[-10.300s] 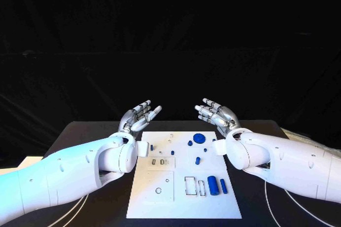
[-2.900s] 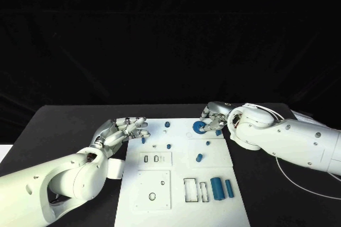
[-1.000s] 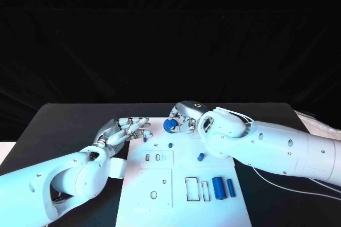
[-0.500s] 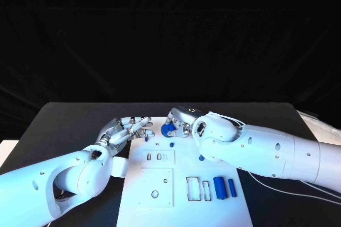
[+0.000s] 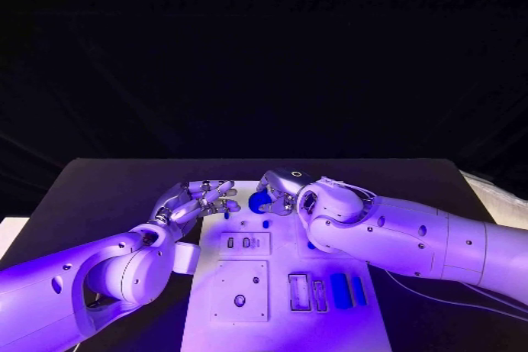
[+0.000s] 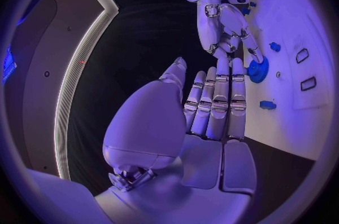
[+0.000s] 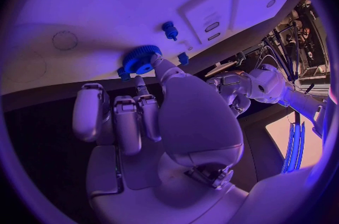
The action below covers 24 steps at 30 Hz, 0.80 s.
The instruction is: Assemble the parts on the task board
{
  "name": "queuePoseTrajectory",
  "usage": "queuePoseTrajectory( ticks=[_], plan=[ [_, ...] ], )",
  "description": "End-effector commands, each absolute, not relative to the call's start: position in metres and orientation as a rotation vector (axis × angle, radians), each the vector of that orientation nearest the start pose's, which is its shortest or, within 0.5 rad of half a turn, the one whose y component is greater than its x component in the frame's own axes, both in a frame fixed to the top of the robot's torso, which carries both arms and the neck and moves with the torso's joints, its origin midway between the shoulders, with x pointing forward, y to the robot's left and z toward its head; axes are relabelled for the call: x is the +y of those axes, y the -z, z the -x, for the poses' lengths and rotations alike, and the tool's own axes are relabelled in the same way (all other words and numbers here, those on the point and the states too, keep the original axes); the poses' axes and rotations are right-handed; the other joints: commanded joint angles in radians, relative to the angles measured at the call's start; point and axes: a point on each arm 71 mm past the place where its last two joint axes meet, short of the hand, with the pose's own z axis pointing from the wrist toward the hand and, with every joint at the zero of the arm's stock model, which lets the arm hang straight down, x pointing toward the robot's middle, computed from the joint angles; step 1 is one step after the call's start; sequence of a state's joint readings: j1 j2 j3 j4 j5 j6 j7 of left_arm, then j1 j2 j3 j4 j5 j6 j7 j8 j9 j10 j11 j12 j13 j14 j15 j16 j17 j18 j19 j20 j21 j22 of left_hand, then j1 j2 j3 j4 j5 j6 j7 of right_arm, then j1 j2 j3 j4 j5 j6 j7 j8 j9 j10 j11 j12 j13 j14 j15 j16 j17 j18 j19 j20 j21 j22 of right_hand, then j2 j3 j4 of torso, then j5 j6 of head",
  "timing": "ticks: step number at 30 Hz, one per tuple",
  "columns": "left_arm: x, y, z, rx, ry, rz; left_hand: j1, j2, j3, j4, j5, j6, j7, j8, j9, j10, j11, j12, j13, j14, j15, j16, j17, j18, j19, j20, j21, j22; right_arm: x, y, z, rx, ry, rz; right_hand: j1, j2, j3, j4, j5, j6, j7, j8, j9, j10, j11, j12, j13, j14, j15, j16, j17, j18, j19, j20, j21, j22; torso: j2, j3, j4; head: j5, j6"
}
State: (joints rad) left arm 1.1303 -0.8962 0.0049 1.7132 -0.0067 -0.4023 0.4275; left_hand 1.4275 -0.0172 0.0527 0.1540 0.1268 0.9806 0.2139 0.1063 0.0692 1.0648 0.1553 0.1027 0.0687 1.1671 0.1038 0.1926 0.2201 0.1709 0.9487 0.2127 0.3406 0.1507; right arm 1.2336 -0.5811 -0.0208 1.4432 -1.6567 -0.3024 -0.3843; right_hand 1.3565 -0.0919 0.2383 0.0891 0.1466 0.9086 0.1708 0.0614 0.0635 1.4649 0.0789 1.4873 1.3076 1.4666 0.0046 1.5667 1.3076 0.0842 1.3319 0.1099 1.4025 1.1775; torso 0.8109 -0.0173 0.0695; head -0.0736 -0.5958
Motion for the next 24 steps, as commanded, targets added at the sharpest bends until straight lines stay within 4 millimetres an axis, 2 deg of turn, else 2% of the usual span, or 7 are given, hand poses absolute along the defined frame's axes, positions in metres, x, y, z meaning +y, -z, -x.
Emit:
queuePoseTrajectory(
  ticks=[1,3,6,14,19,24],
  plan=[
    [0.183,0.175,-0.447,1.408,1.642,1.122,0.006,0.003,0.002,-0.005,0.005,-0.001,0.006,-0.003,-0.001,-0.001,0.006,-0.007,-0.001,-0.004,0.002,-0.004,0.001,0.011,-0.005,0.003,-0.005,-0.001,-0.098,0.16,-0.503,1.575,-0.506,0.235,-0.001,-0.022,-0.012,0.01,-0.011,-0.06,0.004,-0.004,-0.003,0.045,0.008,-0.013,0.184,0.104,0.008,0.004,0.263,-0.003,-0.001,0.008,-0.005,-0.005,0.0,-0.0006,0.0003,0.0,0.0],
    [0.183,0.175,-0.447,1.409,1.642,1.122,0.005,0.003,0.002,-0.005,0.005,-0.001,0.006,-0.003,-0.001,-0.001,0.006,-0.008,-0.001,-0.004,0.002,-0.005,0.001,0.011,-0.005,0.003,-0.005,-0.001,-0.098,0.161,-0.503,1.583,-0.507,0.236,-0.01,-0.031,-0.022,0.021,-0.016,-0.076,0.006,-0.003,-0.002,0.042,0.01,-0.017,0.18,0.104,0.01,0.004,0.263,-0.002,-0.003,0.01,-0.007,-0.008,0.0,-0.0005,0.0005,-0.001,0.0],
    [0.183,0.175,-0.447,1.409,1.64,1.123,0.005,0.003,0.002,-0.005,0.005,-0.001,0.006,-0.003,-0.001,-0.001,0.006,-0.008,-0.001,-0.004,0.002,-0.005,0.001,0.011,-0.005,0.003,-0.005,-0.001,-0.098,0.162,-0.504,1.588,-0.507,0.235,-0.022,-0.036,-0.039,0.045,-0.03,-0.063,0.008,0.0,0.002,0.04,0.012,-0.021,0.177,0.104,0.013,0.004,0.263,-0.002,-0.004,0.013,-0.008,-0.009,0.0,-0.0006,0.0006,-0.001,0.0],
    [0.185,0.175,-0.448,1.407,1.635,1.124,0.005,0.004,0.002,-0.006,0.005,-0.002,0.006,-0.004,-0.002,-0.001,0.006,-0.008,-0.001,-0.004,0.002,-0.005,0.002,0.011,-0.005,0.003,-0.005,-0.001,-0.102,0.16,-0.503,1.573,-0.519,0.219,-0.022,-0.03,-0.05,0.073,-0.041,-0.022,0.009,0.008,0.007,0.04,0.013,-0.021,0.178,0.104,0.014,0.004,0.263,-0.001,-0.004,0.015,-0.008,-0.009,0.0,0.0005,0.0001,-0.001,0.001],
    [0.186,0.175,-0.448,1.408,1.634,1.125,0.005,0.004,0.002,-0.006,0.005,-0.002,0.006,-0.004,-0.002,-0.001,0.006,-0.008,-0.001,-0.004,0.002,-0.005,0.002,0.011,-0.005,0.003,-0.005,-0.001,-0.112,0.153,-0.497,1.504,-0.589,0.169,-0.019,-0.02,-0.052,0.092,-0.001,0.004,0.003,0.014,0.01,0.045,0.009,-0.014,0.184,0.104,0.011,0.004,0.263,-0.002,0.0,0.014,-0.005,-0.003,-0.001,0.0015,-0.002,-0.004,0.003],
    [0.189,0.176,-0.449,1.405,1.626,1.127,0.005,0.004,0.002,-0.006,0.005,-0.002,0.006,-0.004,-0.002,-0.001,0.006,-0.008,-0.001,-0.004,0.002,-0.005,0.002,0.011,-0.005,0.003,-0.005,-0.001,-0.135,0.141,-0.489,1.445,-0.691,0.092,-0.005,-0.016,-0.048,0.093,0.026,0.013,0.001,0.013,0.01,0.045,0.006,-0.015,0.184,0.104,0.009,0.004,0.263,-0.002,-0.001,0.011,-0.005,-0.005,-0.003,0.003,-0.0093,-0.005,0.007]
  ],
)
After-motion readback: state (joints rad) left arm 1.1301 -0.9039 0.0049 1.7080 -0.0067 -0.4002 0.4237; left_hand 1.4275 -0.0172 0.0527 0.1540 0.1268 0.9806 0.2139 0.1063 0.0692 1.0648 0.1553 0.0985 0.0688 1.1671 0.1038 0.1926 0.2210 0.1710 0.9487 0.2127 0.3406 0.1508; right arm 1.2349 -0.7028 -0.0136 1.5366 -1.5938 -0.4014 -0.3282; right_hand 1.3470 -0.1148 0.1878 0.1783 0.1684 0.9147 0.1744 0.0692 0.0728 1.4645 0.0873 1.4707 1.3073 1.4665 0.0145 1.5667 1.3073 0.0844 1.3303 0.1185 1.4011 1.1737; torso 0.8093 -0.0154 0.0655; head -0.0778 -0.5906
